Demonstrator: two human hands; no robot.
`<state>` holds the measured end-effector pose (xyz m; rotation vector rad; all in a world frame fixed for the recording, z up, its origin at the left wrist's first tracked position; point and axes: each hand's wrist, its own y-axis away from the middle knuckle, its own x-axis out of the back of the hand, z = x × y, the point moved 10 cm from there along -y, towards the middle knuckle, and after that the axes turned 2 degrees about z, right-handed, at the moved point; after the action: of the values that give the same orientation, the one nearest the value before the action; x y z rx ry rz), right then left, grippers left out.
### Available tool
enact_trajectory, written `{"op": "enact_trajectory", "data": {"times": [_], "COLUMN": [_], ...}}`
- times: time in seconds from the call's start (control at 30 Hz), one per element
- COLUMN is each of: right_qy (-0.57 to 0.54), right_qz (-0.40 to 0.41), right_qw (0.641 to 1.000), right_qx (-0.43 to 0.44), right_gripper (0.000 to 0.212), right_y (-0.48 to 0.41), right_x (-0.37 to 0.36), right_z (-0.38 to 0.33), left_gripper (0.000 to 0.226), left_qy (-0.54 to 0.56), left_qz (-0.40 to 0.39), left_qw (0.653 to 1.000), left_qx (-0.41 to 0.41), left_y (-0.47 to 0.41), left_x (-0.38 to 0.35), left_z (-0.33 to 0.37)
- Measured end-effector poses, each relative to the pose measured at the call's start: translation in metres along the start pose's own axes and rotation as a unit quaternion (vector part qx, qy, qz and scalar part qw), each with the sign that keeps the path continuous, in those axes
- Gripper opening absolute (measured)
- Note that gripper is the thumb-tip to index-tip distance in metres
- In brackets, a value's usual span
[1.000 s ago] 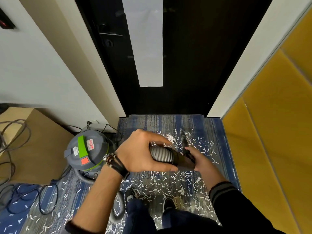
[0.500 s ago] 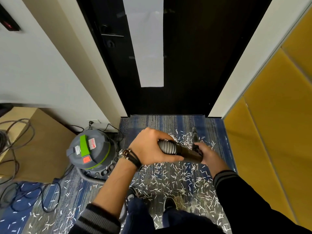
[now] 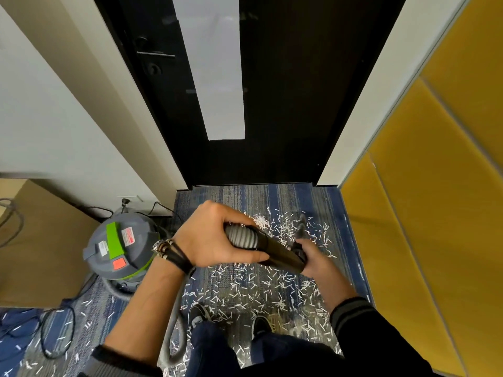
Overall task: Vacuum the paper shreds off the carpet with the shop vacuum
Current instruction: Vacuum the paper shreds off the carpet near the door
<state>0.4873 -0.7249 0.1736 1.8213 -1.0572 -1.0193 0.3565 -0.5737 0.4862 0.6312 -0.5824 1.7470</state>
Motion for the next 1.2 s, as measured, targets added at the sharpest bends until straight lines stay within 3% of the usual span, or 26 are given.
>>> {"op": "enact_trajectory", "data": {"times": [0.13,0.23,0.43,0.67,0.97,1.07,1.2], "right_qy": [0.024,0.040,0.065,-0.055,0.019,-0.004,-0.041], "right_qz": [0.024,0.019,0.032,0.039,0.032,0.029,0.044], "right_qw": [0.999,0.999,0.997,0.998,0.999,1.000,0.998], "right_qx": [0.014,0.029,0.014,0.009,0.014,0.008,0.010], "right_gripper": [0.009,0.016,0.027,0.013,0.017,0.024,0.018], "right_y": [0.006,0.005,-0.003,0.007,0.019,0.024,0.029], "right_x": [0.024,0.025,0.031,0.071,0.069,0.073,0.092], "right_z": [-0.019,-0.042,-0.040,-0.002,-0.014,-0.006,-0.005], "left_gripper": [0.039,0.041,0.040,0.039,0.039,0.038,0.036], "left_qy": [0.011,0.000,-0.018,0.014,-0.030,-0.001,0.013], "left_qz": [0.016,0.030,-0.022,-0.074,-0.064,-0.082,-0.070], "left_qw": [1.000,0.999,0.999,0.996,0.992,0.990,0.992], "left_qx": [-0.007,-0.023,-0.031,-0.045,-0.109,-0.115,-0.107], "left_y": [0.001,-0.007,-0.020,-0.020,-0.025,-0.028,-0.024], "left_x": [-0.007,-0.005,-0.030,-0.052,-0.044,-0.044,-0.047], "left_z": [0.004,0.017,0.020,0.030,0.066,0.069,0.058]}}
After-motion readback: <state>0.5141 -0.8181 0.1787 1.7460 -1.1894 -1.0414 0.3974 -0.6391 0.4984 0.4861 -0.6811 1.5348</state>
